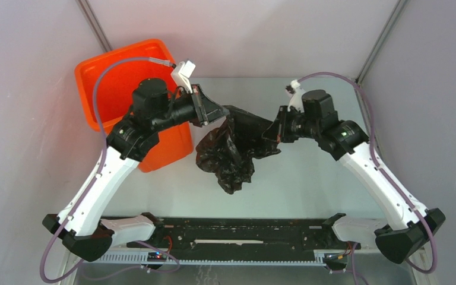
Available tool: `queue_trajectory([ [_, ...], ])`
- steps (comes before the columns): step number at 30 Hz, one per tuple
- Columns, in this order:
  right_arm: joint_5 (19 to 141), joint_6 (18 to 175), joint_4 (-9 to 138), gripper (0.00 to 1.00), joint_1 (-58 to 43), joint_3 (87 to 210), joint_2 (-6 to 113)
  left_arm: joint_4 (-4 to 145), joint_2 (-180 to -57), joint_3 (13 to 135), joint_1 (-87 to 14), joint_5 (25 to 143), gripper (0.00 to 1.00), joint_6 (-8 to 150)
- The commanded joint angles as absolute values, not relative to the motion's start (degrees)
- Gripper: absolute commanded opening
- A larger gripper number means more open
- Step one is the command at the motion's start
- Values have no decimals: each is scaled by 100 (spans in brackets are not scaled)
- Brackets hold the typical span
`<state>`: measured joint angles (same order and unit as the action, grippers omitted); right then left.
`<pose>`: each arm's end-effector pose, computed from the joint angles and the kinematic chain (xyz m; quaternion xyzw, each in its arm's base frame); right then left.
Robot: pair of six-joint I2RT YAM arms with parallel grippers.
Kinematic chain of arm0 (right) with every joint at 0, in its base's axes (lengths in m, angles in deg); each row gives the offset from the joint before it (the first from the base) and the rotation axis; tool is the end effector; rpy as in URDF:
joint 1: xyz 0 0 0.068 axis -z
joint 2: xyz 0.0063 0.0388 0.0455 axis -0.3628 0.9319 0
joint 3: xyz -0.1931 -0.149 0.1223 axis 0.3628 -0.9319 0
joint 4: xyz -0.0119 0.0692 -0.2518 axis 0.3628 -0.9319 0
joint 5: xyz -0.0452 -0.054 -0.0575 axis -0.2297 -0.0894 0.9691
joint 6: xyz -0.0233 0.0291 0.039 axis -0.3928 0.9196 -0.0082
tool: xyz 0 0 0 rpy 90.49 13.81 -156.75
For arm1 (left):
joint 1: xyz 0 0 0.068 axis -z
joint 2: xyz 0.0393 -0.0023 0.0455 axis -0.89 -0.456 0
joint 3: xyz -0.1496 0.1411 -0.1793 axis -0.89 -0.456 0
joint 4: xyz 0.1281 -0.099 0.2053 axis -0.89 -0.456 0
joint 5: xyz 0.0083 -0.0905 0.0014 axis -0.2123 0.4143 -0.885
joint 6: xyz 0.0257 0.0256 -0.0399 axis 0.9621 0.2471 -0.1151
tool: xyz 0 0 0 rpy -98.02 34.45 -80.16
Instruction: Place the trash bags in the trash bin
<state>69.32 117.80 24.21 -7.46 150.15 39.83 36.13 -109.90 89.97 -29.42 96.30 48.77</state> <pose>0.2067 0.1263 0.4021 -0.0836 0.8593 0.3558 0.3579 0.1853 -0.1373 0.4784 0.1127 0.7622 -0.4589 0.4424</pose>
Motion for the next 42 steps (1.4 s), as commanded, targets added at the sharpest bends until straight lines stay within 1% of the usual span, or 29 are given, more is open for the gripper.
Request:
queue_trajectory([
  [1, 6330, 12094, 2334, 0, -18, 15306, 3344, 3181, -10936, 9581, -3161, 9288, 41, 5301],
  [2, 6044, 12217, 2376, 0, 131, 15306, 3326, 3214, -10946, 9579, -3171, 9411, 60, 5270],
  [3, 5763, 12372, 2403, 0, 235, 15306, 3343, 3300, -10960, 9558, -3167, 9592, 71, 5220],
  [4, 5580, 12530, 2429, 0, 322, 15306, 3362, 3459, -10976, 9509, -3167, 9782, 80, 5113],
  [5, 5460, 12727, 2469, 0, 399, 15293, 3374, 3578, -10990, 9478, -3159, 9982, 88, 4993],
  [6, 5348, 12940, 2557, 0, 486, 15266, 3372, 3622, -11006, 9462, -3112, 10076, 93, 4903],
  [7, 5229, 13237, 2699, 0, 632, 15213, 3376, 3606, -10998, 9458, -3016, 10052, 97, 4884],
  [8, 5095, 13485, 2871, 0, 758, 15159, 3376, 3550, -10974, 9455, -2856, 9910, 99, 4954],
  [11, 4846, 14047, 3272, 0, 1018, 15130, 3459, 3396, -10852, 9225, -2207, 9156, 100, 5318],
  [14, 4562, 14555, 3700, 0, 1195, 15130, 3565, 3383, -10776, 8760, -1831, 8851, 100, 5171],
  [20, 4633, 15213, 3914, 0, 1460, 15130, 3558, 3449, -10296, 7932, -1743, 8222, 100, 4857],
  [23, 4823, 15536, 3872, 0, 1582, 15125, 3462, 3949, -9843, 7431, -1743, 8086, 100, 4633],
  [26, 4938, 15909, 3947, 0, 1646, 15112, 3390, 4642, -9566, 7013, -1760, 8037, 100, 4291],
  [28, 4968, 16136, 4085, 0, 1677, 15052, 3348, 4966, -9663, 6993, -1776, 8059, 100, 4097],
  [33, 5408, 16821, 4398, 0, 1697, 14859, 3214, 5537, -10194, 7191, -1747, 8783, 100, 3916],
  [37, 5774, 17113, 4515, 0, 1697, 14831, 3205, 6192, -10164, 7014, -1563, 9002, 100, 4094],
  [39, 5858, 17207, 4616, 0, 1697, 14831, 3266, 6603, -10010, 6707, -1462, 9018, 100, 4206],
  [42, 5889, 17281, 4654, 0, 1675, 14831, 3385, 7195, -9723, 6181, -1145, 8549, 100, 4493],
])
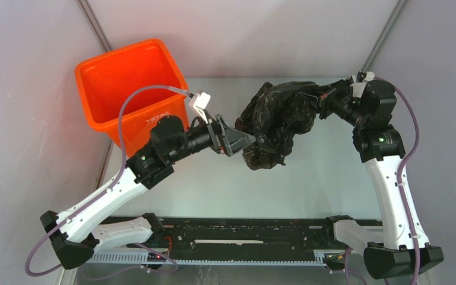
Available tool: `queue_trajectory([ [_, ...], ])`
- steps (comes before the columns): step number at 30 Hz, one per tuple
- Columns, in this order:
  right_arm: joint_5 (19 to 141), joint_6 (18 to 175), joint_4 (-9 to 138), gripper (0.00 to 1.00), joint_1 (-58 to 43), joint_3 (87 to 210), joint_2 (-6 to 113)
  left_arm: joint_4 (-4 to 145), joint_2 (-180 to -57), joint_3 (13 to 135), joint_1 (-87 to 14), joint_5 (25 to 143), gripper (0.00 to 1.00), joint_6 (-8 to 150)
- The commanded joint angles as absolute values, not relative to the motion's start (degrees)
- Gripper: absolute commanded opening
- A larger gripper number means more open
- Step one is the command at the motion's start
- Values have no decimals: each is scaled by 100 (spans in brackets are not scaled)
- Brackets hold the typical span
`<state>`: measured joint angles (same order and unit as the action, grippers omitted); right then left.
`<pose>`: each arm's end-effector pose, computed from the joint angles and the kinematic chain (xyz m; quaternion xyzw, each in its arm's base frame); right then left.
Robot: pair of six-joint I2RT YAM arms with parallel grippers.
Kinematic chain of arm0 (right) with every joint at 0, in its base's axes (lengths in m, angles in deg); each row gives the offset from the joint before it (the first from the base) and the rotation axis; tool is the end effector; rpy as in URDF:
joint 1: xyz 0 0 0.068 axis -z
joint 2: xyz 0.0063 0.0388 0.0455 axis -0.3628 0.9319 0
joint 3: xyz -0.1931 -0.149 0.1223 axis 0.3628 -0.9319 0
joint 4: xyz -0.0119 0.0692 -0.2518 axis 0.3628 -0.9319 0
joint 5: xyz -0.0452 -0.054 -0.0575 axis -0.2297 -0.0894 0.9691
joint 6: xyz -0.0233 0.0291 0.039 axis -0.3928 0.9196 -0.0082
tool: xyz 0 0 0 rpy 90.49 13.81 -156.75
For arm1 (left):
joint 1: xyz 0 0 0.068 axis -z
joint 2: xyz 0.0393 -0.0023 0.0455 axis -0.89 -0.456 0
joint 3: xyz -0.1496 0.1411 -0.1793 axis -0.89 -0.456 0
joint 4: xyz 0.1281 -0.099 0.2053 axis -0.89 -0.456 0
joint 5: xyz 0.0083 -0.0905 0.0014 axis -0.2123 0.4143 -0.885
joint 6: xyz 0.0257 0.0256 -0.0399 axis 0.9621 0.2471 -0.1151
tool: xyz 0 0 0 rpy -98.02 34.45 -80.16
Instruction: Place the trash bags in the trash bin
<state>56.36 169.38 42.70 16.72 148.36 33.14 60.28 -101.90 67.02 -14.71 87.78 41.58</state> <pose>0.2138 0.0357 0.4496 0.3005 0.6838 0.5772 0.3301 0.1485 -0.1769 0.4203 0.1194 0.7111 -0.5364 0.4385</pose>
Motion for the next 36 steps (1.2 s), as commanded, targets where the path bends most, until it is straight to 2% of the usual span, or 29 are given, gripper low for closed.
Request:
queue_trajectory([
  [1, 5882, 17318, 4666, 0, 1667, 14831, 3439, 7286, -9685, 6060, -1036, 8329, 100, 4539],
  [9, 6065, 17593, 5015, 0, 1521, 14833, 3534, 7709, -10150, 5805, -607, 6965, 100, 4172],
  [14, 6172, 17400, 4644, 0, 1439, 14831, 3412, 7956, -11012, 6282, -618, 7126, 91, 3904],
  [20, 6290, 17104, 4238, 0, 1518, 14831, 3153, 7047, -11490, 6720, -794, 7084, 70, 3618],
  [22, 6231, 16888, 3996, 0, 1582, 14831, 3062, 6889, -11419, 6614, -1066, 7173, 53, 3485],
  [24, 6142, 16519, 3620, 0, 1608, 14831, 2979, 6802, -11206, 6369, -1422, 7286, 23, 3445],
  [25, 6115, 16226, 3384, 0, 1590, 14835, 2923, 6610, -11110, 6275, -1597, 7314, 14, 3428],
  [27, 6090, 15431, 2805, 0, 1574, 14834, 2835, 6055, -10917, 6218, -1949, 7364, 3, 3576],
  [31, 6543, 13227, 1002, 0, 1579, 14710, 2870, 4527, -10437, 6259, -2498, 7160, 0, 4261],
  [36, 6788, 12066, 525, 0, 1617, 13902, 2966, 3714, -10161, 6584, -2693, 7061, 0, 5002],
])
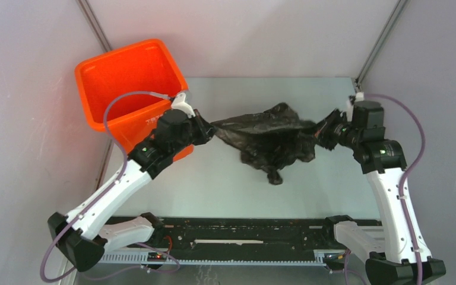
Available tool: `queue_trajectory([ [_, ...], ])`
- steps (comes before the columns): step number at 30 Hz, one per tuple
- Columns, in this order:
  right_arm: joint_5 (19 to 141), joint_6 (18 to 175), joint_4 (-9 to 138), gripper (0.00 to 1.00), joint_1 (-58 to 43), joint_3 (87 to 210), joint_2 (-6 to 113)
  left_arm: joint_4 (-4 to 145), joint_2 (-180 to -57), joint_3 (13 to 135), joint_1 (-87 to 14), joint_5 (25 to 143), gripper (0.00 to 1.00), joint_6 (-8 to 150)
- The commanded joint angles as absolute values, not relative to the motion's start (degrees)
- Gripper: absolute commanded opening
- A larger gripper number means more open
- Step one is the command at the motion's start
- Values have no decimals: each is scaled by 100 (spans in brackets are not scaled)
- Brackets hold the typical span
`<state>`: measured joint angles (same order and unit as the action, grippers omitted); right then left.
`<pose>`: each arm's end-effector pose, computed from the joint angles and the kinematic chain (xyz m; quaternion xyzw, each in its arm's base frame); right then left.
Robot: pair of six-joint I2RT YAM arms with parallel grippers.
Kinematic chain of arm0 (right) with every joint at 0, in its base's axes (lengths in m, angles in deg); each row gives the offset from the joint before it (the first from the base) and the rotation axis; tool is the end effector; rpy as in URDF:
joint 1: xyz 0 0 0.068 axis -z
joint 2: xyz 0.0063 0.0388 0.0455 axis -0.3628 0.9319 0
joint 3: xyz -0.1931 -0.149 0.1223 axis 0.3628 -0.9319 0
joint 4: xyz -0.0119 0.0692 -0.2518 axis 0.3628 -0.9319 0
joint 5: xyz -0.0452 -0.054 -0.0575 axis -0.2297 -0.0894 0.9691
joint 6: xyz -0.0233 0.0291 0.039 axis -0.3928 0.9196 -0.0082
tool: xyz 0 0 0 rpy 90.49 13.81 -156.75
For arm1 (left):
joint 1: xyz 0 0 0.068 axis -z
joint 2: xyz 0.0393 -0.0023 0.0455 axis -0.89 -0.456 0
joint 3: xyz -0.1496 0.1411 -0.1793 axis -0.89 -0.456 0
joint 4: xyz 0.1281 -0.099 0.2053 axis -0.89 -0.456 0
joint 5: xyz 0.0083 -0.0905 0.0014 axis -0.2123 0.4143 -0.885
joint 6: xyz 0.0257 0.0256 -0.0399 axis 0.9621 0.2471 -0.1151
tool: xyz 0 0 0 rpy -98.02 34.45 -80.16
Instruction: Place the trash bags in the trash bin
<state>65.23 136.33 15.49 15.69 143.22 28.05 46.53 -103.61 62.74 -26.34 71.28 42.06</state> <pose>0.1781 0.0312 0.3899 0.2205 0.8463 0.3572 0.3281 0.1929 -0.1393 0.3623 -0.0482 0.8277 -0.3216 0.4573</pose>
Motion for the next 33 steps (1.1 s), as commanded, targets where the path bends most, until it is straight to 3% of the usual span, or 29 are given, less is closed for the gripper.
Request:
queue_trajectory([
  [1, 6644, 12006, 605, 0, 1618, 13915, 3056, 3709, -10230, 6741, -2692, 7146, 0, 5087],
  [6, 6191, 12121, 1021, 0, 1583, 15074, 3790, 3721, -11197, 8490, -2693, 7522, 0, 5271],
  [12, 6334, 11739, -504, 0, 1572, 19683, 5353, 3396, -12414, 12301, -2681, 7843, 0, 5603],
  [15, 6306, 11755, -601, 0, 1574, 21263, 5597, 3827, -12240, 12618, -2668, 7769, 0, 5815],
  [18, 6305, 11859, 448, 0, 1582, 20083, 4836, 4457, -11624, 11572, -2666, 7253, 0, 5866],
  [21, 6304, 12065, 1611, 0, 1654, 17600, 3647, 4744, -11069, 10206, -2674, 6656, 0, 5674],
  [25, 5807, 12374, 1740, 0, 1783, 14880, 3089, 4216, -10722, 8712, -2682, 6797, 0, 5470],
  [29, 5510, 12301, 1157, 0, 1708, 13421, 3016, 3697, -10289, 7384, -2663, 7147, 0, 5238],
  [33, 5517, 12280, 1189, 0, 1676, 13278, 2565, 3743, -9760, 6872, -2659, 7481, 0, 5094],
])
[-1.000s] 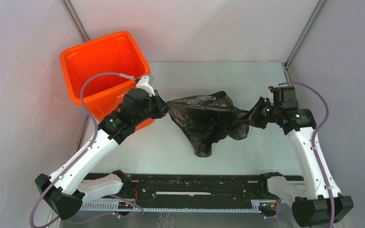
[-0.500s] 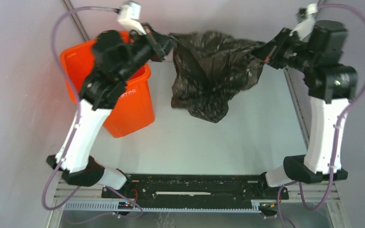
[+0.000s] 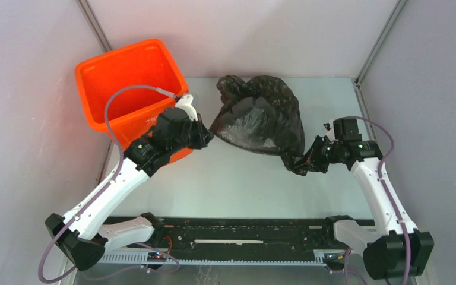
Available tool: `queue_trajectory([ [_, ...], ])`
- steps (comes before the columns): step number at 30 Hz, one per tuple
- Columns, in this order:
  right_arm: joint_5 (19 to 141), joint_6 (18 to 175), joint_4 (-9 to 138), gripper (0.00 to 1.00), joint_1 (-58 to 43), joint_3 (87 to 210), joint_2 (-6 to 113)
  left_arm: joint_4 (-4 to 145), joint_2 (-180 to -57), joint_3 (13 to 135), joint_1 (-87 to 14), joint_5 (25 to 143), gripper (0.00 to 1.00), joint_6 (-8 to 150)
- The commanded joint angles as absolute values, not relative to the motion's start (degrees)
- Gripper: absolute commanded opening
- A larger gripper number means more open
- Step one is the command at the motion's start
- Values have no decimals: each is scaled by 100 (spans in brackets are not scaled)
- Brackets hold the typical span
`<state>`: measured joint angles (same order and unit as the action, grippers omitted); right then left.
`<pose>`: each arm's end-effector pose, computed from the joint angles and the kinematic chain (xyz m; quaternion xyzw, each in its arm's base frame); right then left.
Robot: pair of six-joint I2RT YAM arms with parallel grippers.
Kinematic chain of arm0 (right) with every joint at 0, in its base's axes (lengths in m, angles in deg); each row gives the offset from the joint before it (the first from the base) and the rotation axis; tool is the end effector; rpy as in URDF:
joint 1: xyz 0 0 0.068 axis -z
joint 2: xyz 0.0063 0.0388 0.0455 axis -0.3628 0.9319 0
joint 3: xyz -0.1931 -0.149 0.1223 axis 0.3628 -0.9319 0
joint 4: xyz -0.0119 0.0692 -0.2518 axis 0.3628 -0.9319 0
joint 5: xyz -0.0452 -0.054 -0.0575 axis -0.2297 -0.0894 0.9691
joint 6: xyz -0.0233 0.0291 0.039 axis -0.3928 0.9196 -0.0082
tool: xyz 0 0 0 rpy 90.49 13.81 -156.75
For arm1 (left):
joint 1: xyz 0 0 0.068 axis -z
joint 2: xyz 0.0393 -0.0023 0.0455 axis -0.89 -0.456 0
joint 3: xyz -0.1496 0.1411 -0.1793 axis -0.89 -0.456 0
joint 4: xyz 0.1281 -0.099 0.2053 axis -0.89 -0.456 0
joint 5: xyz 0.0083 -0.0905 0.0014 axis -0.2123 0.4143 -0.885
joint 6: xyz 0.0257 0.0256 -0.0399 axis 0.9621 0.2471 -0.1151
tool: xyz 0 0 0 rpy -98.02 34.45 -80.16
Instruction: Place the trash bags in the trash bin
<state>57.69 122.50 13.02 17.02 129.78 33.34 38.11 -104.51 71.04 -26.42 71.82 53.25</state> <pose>0.1965 0.0326 0.2994 0.1552 0.9136 0.3270 0.1853 0.1874 -0.1353 0.3935 0.0353 0.8334 -0.2744 0.4785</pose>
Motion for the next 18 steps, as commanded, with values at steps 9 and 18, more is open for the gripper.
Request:
queue_trajectory([
  [9, 3953, 14097, 3723, 0, 1408, 15158, 3129, 4391, -10995, 10073, -2664, 8324, 0, 5308],
  [18, 3665, 15056, 4475, 0, 2041, 15530, 2993, 4612, -11349, 10862, -2662, 8044, 5, 5376],
])
